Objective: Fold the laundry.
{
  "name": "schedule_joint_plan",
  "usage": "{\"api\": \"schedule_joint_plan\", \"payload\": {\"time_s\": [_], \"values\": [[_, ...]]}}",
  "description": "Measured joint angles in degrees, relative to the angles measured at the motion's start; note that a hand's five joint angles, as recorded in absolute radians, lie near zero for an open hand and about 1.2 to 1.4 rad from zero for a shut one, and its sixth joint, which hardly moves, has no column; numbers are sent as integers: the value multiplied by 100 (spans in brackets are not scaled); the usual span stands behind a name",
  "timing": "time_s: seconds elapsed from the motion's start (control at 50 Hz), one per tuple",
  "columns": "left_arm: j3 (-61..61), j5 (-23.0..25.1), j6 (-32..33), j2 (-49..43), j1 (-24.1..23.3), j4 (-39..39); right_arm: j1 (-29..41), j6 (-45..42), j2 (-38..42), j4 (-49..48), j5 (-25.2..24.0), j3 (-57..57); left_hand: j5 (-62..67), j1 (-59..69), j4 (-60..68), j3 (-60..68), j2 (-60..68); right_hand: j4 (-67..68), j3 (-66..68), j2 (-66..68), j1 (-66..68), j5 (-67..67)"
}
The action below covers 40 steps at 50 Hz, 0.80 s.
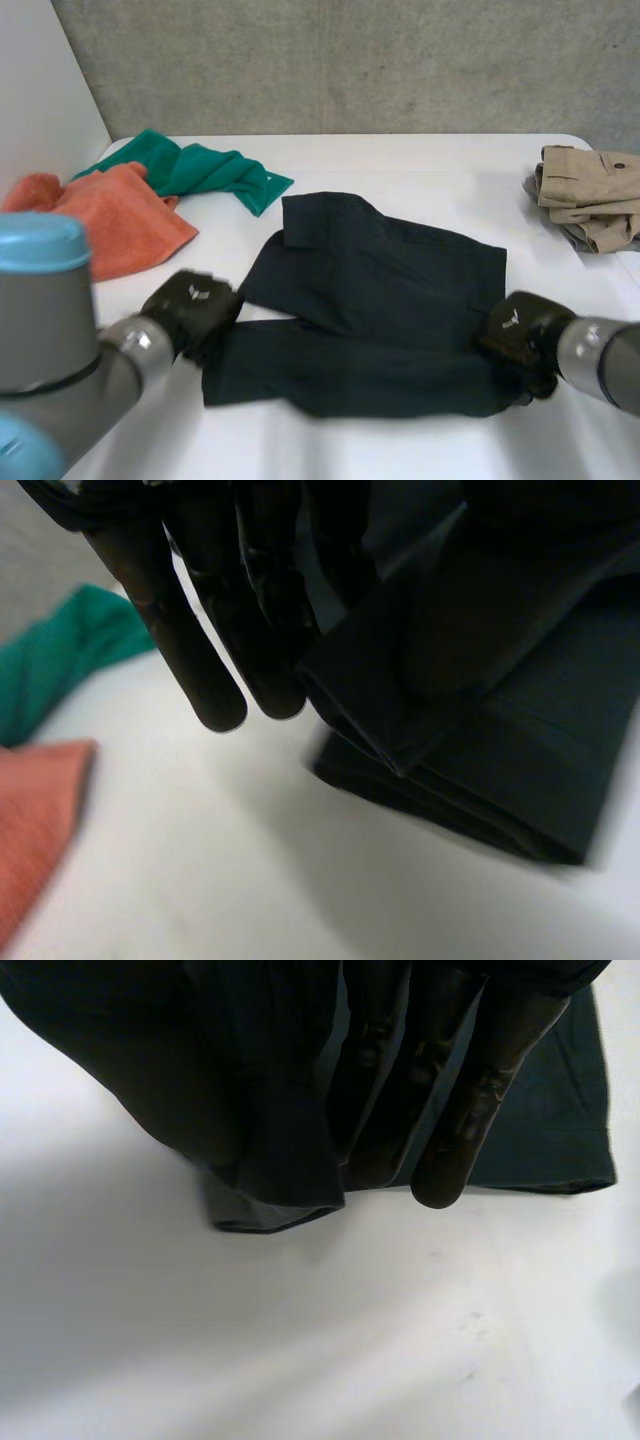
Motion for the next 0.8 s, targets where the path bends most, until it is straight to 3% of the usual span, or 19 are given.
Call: {"api": "schedule_joint_plan", "payload": {"time_s": [0.08, 0.22, 0.4, 0.54, 0.8], "values": [[1030, -225, 180, -708, -43, 514, 37, 281, 442, -418, 49, -720, 0, 0, 2, 5, 0, 1, 0, 0, 0, 11], [3310, -441, 522, -1168, -49, 1860, 120, 939, 898, -1808, 196, -2734, 0, 0, 5, 31, 8, 1, 40, 1, 0, 15], [4988, -486, 505, -1122, -28, 3662, 396, 1227, 980, -4811, 287, -4130, 0, 0, 5, 31, 13, 1, 40, 1, 0, 42], [4746, -491, 278, -983, -29, 3748, 649, 1238, 1064, -5582, 279, -4156, 68, 0, 5, 35, 25, 1, 40, 1, 2, 72], [2060, -524, 229, -776, -65, 3432, 756, 1406, 1538, -4910, 83, -3075, 68, 0, 22, 55, 36, 1, 40, 0, 80, 73]]}}
